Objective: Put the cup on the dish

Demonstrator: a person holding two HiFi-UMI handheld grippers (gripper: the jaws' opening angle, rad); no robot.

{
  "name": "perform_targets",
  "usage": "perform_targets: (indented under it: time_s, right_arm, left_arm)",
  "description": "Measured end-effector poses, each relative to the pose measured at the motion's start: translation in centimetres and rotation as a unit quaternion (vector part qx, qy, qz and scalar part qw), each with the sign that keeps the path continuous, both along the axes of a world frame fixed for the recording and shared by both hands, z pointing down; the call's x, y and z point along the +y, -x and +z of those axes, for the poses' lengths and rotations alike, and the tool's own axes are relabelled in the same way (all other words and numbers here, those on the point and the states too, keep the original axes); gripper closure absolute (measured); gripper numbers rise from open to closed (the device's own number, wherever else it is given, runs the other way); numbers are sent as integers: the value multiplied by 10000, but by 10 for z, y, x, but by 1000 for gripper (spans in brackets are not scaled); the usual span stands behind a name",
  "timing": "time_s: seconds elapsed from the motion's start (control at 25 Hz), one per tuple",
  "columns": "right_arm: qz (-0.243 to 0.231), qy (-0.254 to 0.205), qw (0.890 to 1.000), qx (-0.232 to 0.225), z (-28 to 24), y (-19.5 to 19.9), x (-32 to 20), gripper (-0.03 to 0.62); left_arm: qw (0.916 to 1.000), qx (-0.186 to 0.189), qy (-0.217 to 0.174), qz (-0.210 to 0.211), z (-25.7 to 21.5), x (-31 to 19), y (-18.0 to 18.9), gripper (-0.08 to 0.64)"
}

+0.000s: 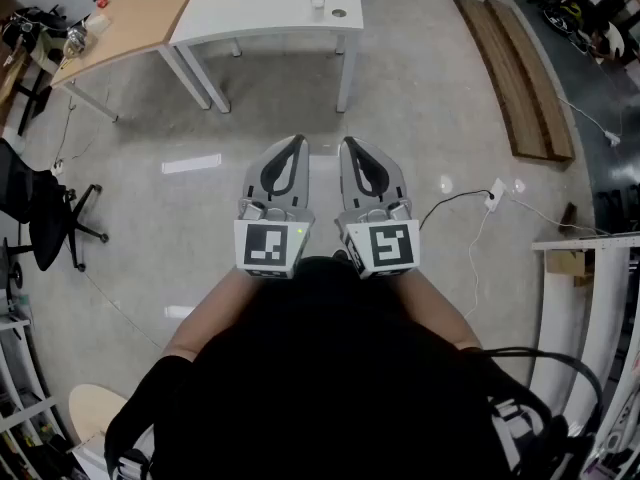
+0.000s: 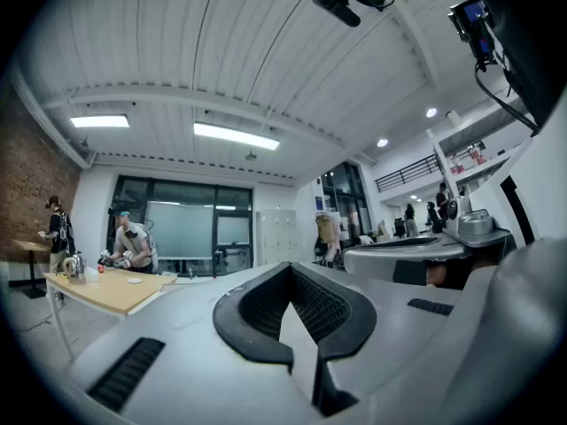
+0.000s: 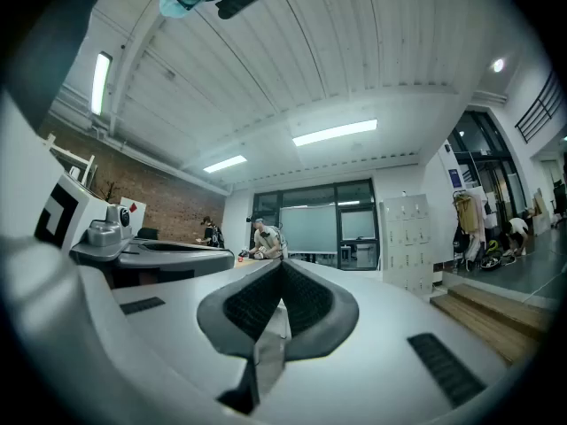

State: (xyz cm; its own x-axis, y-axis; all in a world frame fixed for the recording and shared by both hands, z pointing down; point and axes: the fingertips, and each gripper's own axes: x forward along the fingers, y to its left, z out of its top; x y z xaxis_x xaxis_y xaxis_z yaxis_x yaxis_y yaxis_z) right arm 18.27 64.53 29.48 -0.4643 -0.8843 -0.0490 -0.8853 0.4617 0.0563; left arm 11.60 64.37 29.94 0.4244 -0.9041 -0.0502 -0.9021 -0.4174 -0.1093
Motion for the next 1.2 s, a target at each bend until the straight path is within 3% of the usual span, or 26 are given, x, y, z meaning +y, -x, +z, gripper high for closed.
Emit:
perform_targets:
  time_s: [0.4, 0.68, 0.96, 1.2]
  right_arm:
    - [55, -66, 9999, 96, 5, 28, -8, 580]
    - [-148, 7, 9999, -30, 15, 76, -8, 580]
    - [-290, 131, 9995, 80, 30, 127, 5, 578]
    - [-213, 118, 9995, 183, 27, 147, -4, 578]
  left_arm:
    - [9999, 68, -6, 128, 6, -6, 25, 552]
    - [9989, 427, 169, -33, 18, -3, 74, 552]
    - [9982, 469, 338, -162, 35, 11, 122, 552]
    - [9976, 562, 346, -215, 33, 1, 147, 552]
